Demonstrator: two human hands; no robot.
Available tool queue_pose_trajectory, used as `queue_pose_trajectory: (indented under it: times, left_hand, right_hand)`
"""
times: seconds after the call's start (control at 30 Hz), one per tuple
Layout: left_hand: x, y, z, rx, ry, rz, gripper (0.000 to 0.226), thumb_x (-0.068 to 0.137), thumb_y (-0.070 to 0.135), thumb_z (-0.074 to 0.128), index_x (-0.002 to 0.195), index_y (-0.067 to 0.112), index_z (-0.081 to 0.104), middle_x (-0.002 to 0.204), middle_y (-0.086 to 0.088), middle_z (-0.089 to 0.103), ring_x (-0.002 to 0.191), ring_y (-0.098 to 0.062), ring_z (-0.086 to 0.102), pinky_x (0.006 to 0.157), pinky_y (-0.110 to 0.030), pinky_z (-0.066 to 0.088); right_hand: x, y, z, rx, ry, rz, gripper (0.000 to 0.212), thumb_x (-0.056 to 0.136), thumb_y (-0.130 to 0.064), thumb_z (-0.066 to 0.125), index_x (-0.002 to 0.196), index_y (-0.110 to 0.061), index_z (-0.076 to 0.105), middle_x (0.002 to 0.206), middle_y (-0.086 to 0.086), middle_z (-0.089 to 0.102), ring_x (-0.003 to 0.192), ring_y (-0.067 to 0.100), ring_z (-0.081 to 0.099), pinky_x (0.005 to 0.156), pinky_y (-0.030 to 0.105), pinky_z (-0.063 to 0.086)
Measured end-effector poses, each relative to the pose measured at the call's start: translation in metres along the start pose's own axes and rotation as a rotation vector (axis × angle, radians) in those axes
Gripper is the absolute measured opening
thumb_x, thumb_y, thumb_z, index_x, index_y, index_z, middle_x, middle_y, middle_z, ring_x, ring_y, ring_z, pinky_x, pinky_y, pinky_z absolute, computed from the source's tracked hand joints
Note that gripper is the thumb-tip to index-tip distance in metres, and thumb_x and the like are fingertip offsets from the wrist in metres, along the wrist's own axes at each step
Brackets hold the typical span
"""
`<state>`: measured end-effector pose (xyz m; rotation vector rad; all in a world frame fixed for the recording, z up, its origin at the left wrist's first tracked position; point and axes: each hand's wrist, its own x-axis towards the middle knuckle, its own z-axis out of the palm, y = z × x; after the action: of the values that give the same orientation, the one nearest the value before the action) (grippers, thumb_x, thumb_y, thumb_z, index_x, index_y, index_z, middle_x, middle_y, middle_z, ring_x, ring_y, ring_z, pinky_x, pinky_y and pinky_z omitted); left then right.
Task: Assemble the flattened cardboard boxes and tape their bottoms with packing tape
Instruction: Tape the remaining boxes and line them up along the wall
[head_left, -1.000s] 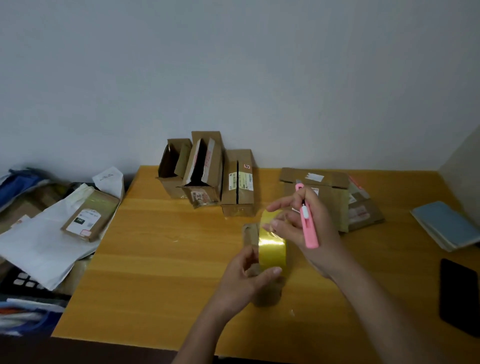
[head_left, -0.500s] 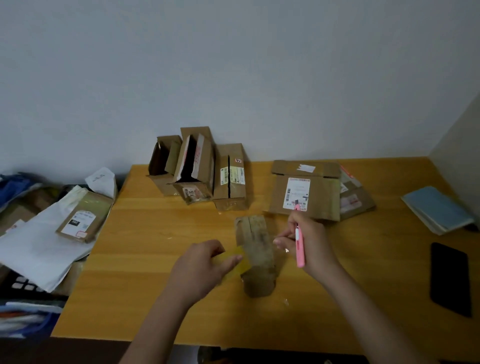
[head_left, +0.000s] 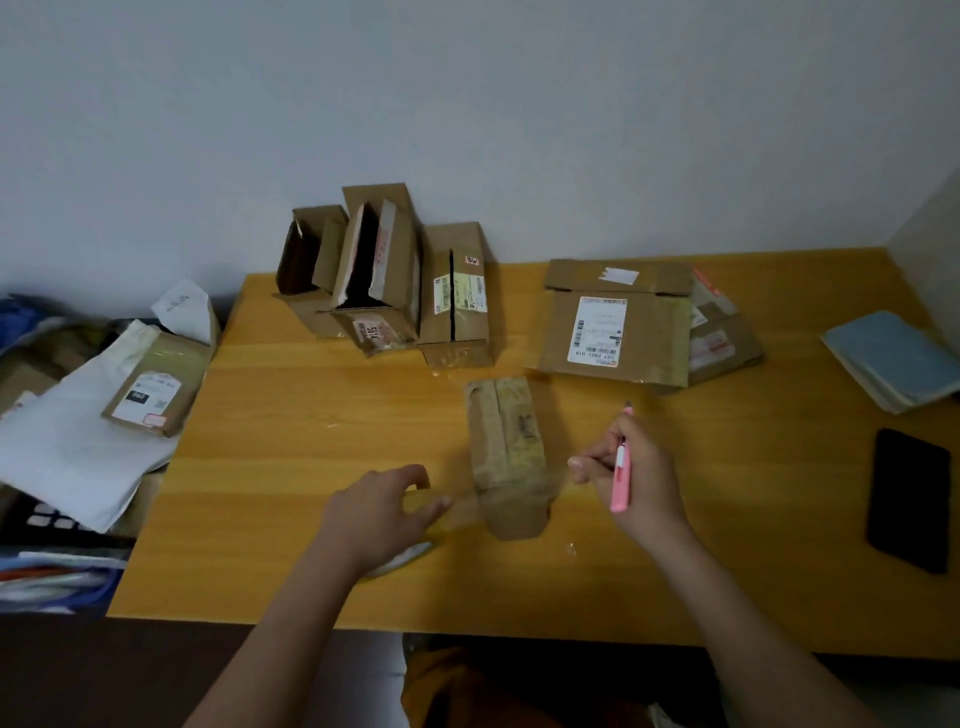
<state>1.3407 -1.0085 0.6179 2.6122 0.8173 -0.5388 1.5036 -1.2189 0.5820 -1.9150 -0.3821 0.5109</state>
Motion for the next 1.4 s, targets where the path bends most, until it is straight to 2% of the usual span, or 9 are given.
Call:
queue_pose_trajectory:
  times: [0.1, 0.2, 0.33, 0.43, 0.6, 0.77, 1.1, 1.27, 1.4]
  left_hand:
    - [0.003, -0.005, 0.0, 0.02, 0.013, -0.034, 0.049, 0.086, 0.071, 0.045, 0.117, 0.034, 0.056, 0.106, -0.001, 0.063, 0.098, -0.021, 0.059, 0.073, -0.036, 0.052]
    - [0.006, -0.008, 0.005, 0.008, 0.019, -0.016, 0.049, 0.087, 0.07, 0.042, 0.114, 0.032, 0.058, 0.106, -0.002, 0.064, 0.101, -0.022, 0.059, 0.073, -0.035, 0.05]
    - [0.016, -0.002, 0.012, 0.04, 0.04, 0.022, 0.046, 0.093, 0.065, 0.037, 0.109, 0.029, 0.061, 0.082, 0.003, 0.058, 0.082, -0.021, 0.059, 0.062, -0.032, 0.044]
    - [0.024, 0.004, 0.014, 0.107, 0.054, 0.013, 0.045, 0.094, 0.063, 0.038, 0.107, 0.028, 0.061, 0.071, 0.004, 0.049, 0.069, -0.021, 0.053, 0.057, -0.03, 0.039]
    - [0.033, 0.001, 0.019, 0.178, 0.066, -0.001, 0.048, 0.093, 0.066, 0.035, 0.108, 0.027, 0.061, 0.079, 0.002, 0.054, 0.083, -0.023, 0.062, 0.058, -0.03, 0.041]
    - [0.039, -0.001, 0.022, 0.182, 0.083, -0.002, 0.059, 0.087, 0.073, 0.037, 0.116, 0.027, 0.06, 0.099, -0.003, 0.066, 0.091, -0.023, 0.063, 0.062, -0.03, 0.043]
    - [0.054, -0.004, 0.031, 0.2, 0.036, -0.045, 0.062, 0.083, 0.076, 0.041, 0.117, 0.027, 0.06, 0.103, -0.003, 0.066, 0.093, -0.023, 0.063, 0.066, -0.031, 0.046]
    - [0.06, -0.003, 0.048, 0.178, -0.022, -0.086, 0.062, 0.081, 0.077, 0.043, 0.114, 0.027, 0.061, 0.109, -0.002, 0.064, 0.098, -0.023, 0.062, 0.07, -0.031, 0.041]
    - [0.066, 0.001, 0.051, 0.219, -0.007, -0.089, 0.059, 0.083, 0.074, 0.045, 0.111, 0.024, 0.062, 0.107, -0.003, 0.065, 0.098, -0.025, 0.063, 0.069, -0.03, 0.039]
  right_hand:
    - [0.001, 0.006, 0.001, -0.01, -0.081, -0.024, 0.042, 0.081, 0.004, 0.073, 0.076, -0.011, 0.035, 0.073, 0.014, 0.069, 0.063, 0.016, 0.069, 0.067, 0.027, 0.055]
    - [-0.002, 0.013, 0.002, -0.023, -0.111, -0.031, 0.041, 0.08, -0.01, 0.078, 0.079, -0.012, 0.037, 0.075, 0.009, 0.069, 0.071, 0.021, 0.07, 0.071, 0.038, 0.056]
    - [0.0, 0.021, 0.006, -0.026, -0.016, -0.029, 0.043, 0.079, -0.011, 0.079, 0.077, -0.013, 0.036, 0.072, 0.011, 0.066, 0.061, 0.015, 0.067, 0.057, 0.021, 0.05]
    - [0.003, 0.028, 0.009, -0.005, 0.021, -0.032, 0.044, 0.08, -0.009, 0.078, 0.075, -0.015, 0.035, 0.069, 0.012, 0.064, 0.058, 0.014, 0.066, 0.054, 0.015, 0.045]
    - [0.005, 0.044, 0.017, -0.04, 0.039, -0.026, 0.041, 0.08, -0.013, 0.079, 0.078, -0.011, 0.037, 0.069, 0.01, 0.062, 0.059, 0.016, 0.067, 0.052, 0.024, 0.048]
    - [0.007, 0.049, 0.021, -0.017, 0.085, -0.016, 0.042, 0.078, -0.016, 0.08, 0.077, -0.011, 0.039, 0.07, 0.012, 0.064, 0.057, 0.011, 0.068, 0.052, 0.033, 0.051]
    - [0.014, 0.062, 0.031, -0.01, 0.074, 0.007, 0.041, 0.08, -0.01, 0.078, 0.076, -0.013, 0.038, 0.073, 0.016, 0.059, 0.059, 0.02, 0.066, 0.046, 0.015, 0.044]
    - [0.014, 0.08, 0.044, -0.06, 0.045, 0.064, 0.046, 0.08, -0.011, 0.079, 0.073, -0.023, 0.035, 0.067, 0.004, 0.054, 0.059, 0.019, 0.062, 0.051, 0.03, 0.047]
    - [0.016, 0.084, 0.05, 0.007, 0.033, 0.093, 0.044, 0.081, 0.0, 0.075, 0.074, -0.019, 0.036, 0.069, 0.003, 0.051, 0.056, 0.005, 0.06, 0.051, 0.015, 0.044]
